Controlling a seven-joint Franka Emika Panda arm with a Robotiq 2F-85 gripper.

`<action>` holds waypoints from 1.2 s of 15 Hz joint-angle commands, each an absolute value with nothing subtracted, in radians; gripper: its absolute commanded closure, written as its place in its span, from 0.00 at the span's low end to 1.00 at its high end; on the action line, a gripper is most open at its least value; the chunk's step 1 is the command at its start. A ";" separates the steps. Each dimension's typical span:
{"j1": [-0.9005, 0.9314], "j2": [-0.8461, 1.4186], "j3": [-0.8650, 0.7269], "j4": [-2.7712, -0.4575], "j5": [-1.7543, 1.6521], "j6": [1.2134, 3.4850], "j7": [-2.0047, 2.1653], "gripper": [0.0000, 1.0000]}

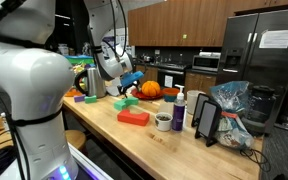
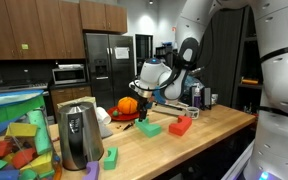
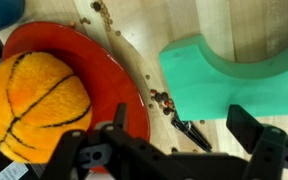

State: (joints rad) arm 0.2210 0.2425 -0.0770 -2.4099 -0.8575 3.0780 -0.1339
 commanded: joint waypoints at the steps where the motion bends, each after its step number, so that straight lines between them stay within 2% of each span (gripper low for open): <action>1: 0.235 0.125 -0.046 -2.497 -0.831 3.010 -0.127 0.00; 8: 0.178 -0.079 0.071 -2.650 -0.660 2.855 -0.194 0.00; 13: 0.171 -0.177 -0.008 -2.756 -0.682 2.883 -0.191 0.00; 18: 0.117 -0.170 -0.087 -2.798 -0.709 2.920 -0.178 0.00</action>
State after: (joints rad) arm 0.1458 -0.1565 -0.0444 -2.7704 -0.6942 2.8872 -0.1612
